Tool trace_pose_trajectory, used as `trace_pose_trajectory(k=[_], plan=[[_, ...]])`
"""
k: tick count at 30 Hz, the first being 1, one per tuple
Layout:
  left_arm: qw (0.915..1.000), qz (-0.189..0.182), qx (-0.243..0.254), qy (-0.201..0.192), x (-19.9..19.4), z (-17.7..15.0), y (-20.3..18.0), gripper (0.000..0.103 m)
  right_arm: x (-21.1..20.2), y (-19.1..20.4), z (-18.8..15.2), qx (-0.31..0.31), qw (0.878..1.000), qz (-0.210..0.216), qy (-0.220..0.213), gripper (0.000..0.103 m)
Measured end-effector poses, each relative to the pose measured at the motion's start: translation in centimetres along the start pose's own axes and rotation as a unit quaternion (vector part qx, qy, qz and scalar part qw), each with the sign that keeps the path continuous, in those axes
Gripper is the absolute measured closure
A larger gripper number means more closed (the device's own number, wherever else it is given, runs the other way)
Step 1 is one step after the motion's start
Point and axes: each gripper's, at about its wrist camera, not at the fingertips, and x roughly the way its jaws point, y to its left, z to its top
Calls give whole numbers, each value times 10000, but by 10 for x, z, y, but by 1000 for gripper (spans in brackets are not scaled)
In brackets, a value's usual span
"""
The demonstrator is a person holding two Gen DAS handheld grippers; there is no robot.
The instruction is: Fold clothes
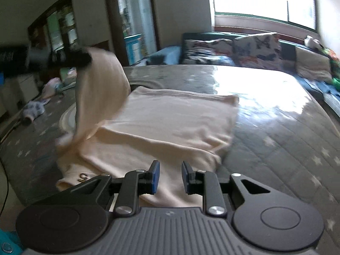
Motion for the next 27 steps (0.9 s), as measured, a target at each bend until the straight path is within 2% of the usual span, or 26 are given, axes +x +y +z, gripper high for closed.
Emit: trace_pose_trajectory(k=[3, 6, 9, 10, 12, 14, 19, 22, 27], plan=[[9989, -252, -28, 395, 26, -16, -15, 95, -4, -12, -4, 213, 9997, -81, -1, 81], [9982, -166, -6, 577, 26, -24, -6, 88, -7, -19, -7, 298, 9994, -181, 1, 81], [9976, -45, 42, 691, 23, -30, 5, 86, -10, -24, -5, 354, 9992, -186, -32, 81], [9973, -4, 58, 729, 21, -33, 9, 77, -10, -25, -4, 372, 9992, -164, -45, 81], [9967, 77, 90, 805, 19, -37, 16, 67, -8, -23, 0, 377, 9992, -86, -57, 81], [9961, 208, 139, 848, 17, -39, 25, 67, -2, -19, 3, 329, 9995, 5, -27, 81], [9907, 1074, 375, 740, 20, -35, 60, 67, 15, -8, 8, 197, 9997, 118, 52, 81], [9861, 1427, 473, 711, 23, -36, 76, 67, 27, -6, 9, 202, 9997, 77, 151, 81], [9845, 1486, 371, 858, 29, -43, 95, 67, 35, -1, 8, 70, 9997, 11, 245, 82]])
